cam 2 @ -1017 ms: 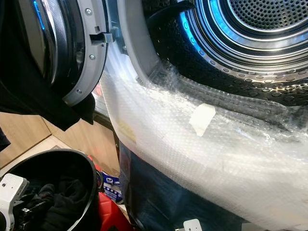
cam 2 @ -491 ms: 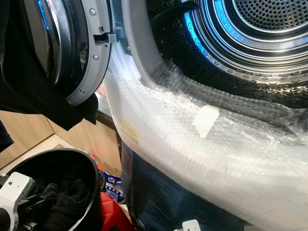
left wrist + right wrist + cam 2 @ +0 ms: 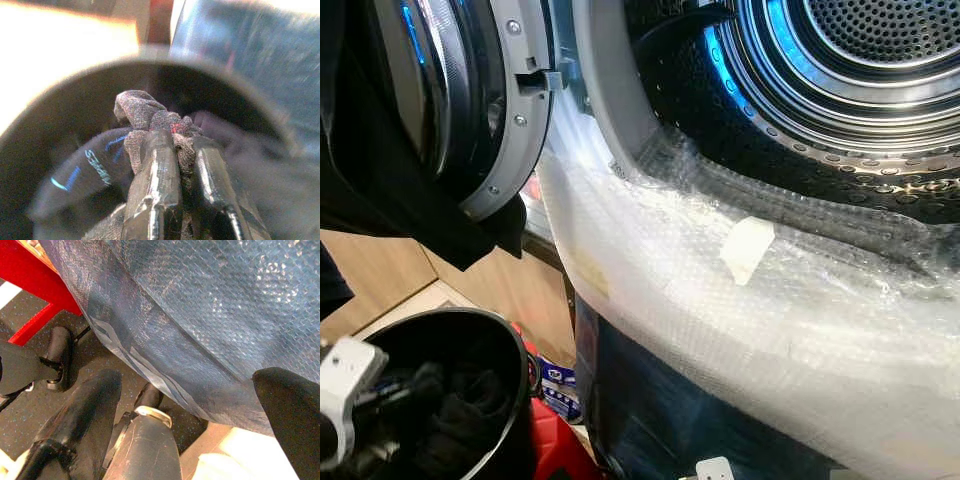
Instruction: Clothes washing
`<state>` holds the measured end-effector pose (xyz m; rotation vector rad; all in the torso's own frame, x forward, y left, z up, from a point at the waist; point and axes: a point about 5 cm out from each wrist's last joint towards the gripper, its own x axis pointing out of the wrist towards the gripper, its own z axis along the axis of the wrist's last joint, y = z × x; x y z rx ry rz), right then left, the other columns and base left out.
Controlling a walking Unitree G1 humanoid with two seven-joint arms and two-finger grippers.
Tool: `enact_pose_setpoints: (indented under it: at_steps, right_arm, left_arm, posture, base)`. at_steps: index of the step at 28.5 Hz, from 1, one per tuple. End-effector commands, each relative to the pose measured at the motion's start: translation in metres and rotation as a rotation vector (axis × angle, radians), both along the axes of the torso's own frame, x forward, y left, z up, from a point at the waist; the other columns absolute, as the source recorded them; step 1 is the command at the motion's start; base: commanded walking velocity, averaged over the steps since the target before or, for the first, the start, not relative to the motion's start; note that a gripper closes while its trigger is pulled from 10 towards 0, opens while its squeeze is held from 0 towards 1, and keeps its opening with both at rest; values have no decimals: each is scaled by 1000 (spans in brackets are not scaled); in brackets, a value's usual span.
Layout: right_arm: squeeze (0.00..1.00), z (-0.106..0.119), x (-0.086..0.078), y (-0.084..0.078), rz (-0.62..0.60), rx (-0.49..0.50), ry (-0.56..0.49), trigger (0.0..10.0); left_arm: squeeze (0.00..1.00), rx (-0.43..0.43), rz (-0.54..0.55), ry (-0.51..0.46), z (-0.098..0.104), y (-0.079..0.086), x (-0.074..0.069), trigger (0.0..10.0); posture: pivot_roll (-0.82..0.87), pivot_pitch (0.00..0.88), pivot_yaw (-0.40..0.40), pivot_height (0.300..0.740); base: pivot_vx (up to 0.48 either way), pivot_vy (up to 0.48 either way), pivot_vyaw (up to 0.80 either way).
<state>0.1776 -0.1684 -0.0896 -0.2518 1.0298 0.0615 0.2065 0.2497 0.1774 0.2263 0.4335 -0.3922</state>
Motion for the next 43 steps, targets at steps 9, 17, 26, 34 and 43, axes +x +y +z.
enact_pose_setpoints:
  at_steps: [9, 17, 26, 34, 43]
  right_arm:
    - [0, -2, -4, 1, -19, 6, 16, 10000]
    - [0, -1, -3, 1, -27, 7, 8, 10000]
    - [0, 0, 0, 0, -47, 10, -4, 10000]
    - [0, 4, 5, -9, -50, 12, -44, 10000]
    - [0, 13, 12, -29, 122, 116, -104, 10000]
  left_arm:
    - [0, -54, -319, -124, 51, -38, 12, 0]
    - [0, -121, -593, -110, 48, -90, 27, 0]
    - [0, -216, -894, 0, 20, -158, 24, 0]
    - [0, -182, -889, 88, -12, -161, 23, 0]
    - [0, -95, -772, 64, -26, -147, 32, 0]
  posture:
    - [303, 35, 43, 740]
    - [271, 22, 42, 740]
    - [231, 29, 42, 740]
    - [211, 39, 38, 740]
    - [202, 61, 10, 740]
  base:
    - [0, 0, 0]
    - [0, 0, 0]
    - [0, 0, 0]
    - [0, 0, 0]
    - [0, 0, 0]
